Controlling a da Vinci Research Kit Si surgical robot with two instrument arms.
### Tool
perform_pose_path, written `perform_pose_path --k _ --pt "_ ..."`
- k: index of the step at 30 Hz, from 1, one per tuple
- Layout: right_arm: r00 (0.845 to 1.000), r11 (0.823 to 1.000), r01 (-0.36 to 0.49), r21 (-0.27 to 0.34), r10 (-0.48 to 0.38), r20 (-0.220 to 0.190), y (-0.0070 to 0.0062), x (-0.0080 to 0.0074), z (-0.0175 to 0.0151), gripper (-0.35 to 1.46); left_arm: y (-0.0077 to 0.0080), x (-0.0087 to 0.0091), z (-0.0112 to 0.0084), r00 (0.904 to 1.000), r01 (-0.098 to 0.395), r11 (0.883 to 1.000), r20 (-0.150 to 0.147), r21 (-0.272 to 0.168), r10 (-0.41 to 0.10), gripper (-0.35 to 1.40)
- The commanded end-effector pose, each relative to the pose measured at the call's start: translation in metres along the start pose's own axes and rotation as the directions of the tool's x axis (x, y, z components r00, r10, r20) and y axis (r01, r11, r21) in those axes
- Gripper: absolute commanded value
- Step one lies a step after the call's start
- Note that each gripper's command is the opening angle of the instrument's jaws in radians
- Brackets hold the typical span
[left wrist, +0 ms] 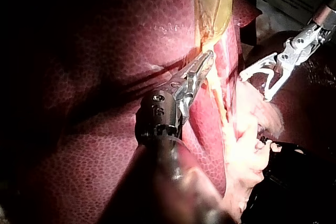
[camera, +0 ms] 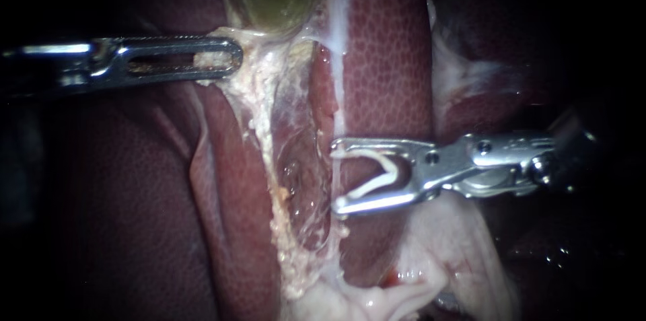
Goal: Clipping first clip left tube
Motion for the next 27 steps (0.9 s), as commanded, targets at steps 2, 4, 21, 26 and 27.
perform_pose_path --k 2,4,21,26,27 --pt "1.000 1.000 -0.006 0.008 0.006 0.001 0.0001 -0.0005 0.0009 0.60 -0.0001 0.0000 0.0000 1.0000 0.000 1.000 0.000 0.000 0.000 -0.35" --pt "1.000 1.000 -0.007 0.011 0.007 0.001 0.0004 -0.0009 0.0018 0.60 -0.0002 0.0000 0.0000 1.0000 0.000 1.000 0.001 -0.001 0.000 -0.35" --pt "1.000 1.000 -0.022 0.009 0.022 0.007 0.0014 -0.0023 0.0050 0.60 -0.0004 0.0000 -0.0001 1.0000 0.001 1.000 0.001 -0.002 -0.001 -0.35" --pt "0.999 0.999 -0.029 0.018 0.029 0.014 0.0013 -0.0029 0.0059 0.60 -0.0004 0.0000 -0.0001 1.0000 0.001 1.000 0.001 -0.002 -0.001 -0.35" --pt "1.000 0.999 -0.028 0.018 0.028 0.014 0.0013 -0.0030 0.0060 0.60 -0.0004 0.0000 -0.0001 1.0000 0.001 1.000 0.001 -0.002 -0.001 -0.35"
